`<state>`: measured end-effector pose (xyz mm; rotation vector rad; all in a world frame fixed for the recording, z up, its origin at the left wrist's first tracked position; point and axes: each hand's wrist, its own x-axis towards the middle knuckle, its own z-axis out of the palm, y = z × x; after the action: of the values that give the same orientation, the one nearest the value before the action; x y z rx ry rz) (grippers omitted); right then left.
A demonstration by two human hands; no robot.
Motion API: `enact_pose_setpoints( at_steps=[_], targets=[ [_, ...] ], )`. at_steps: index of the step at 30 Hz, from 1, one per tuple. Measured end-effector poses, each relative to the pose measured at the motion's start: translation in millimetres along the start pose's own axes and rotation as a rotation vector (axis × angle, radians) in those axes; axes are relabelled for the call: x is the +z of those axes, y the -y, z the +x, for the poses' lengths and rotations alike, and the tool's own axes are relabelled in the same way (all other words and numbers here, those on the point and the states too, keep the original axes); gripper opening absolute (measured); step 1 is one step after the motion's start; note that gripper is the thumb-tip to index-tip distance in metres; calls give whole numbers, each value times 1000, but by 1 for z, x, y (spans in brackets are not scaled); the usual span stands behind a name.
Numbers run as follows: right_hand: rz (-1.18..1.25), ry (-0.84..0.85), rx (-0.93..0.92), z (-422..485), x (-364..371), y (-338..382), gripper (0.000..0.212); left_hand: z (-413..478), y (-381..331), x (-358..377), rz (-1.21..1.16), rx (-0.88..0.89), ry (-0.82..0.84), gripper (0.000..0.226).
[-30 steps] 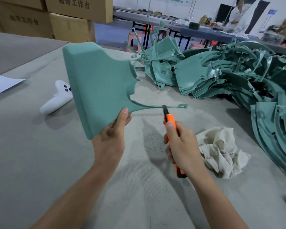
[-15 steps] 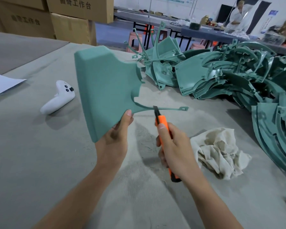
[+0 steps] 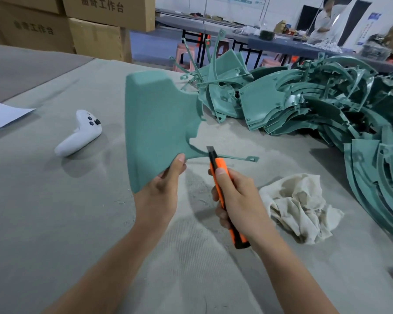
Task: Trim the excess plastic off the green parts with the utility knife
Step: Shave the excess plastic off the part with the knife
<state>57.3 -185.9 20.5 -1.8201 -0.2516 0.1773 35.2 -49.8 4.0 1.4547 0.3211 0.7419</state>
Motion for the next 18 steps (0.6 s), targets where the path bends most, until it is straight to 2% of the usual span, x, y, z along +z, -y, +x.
enact_pose_setpoints(
  at_steps=[3,9,13,15,18],
  targets=[
    [-9,-48,71,2,-7,0,38,0,0,0,-96,19,-19,9],
    [73,99,-38,-8,10,7,37,-5,4,2,11,14,48,10],
    [65,54,42,-6,3,9,40,-1,2,-1,25,72,38,23],
    [83,44,80,-7,2,10,40,0,4,0,21,81,56,23],
    [88,95,40,-11,6,13,40,0,5,1,53,79,94,18]
  ],
)
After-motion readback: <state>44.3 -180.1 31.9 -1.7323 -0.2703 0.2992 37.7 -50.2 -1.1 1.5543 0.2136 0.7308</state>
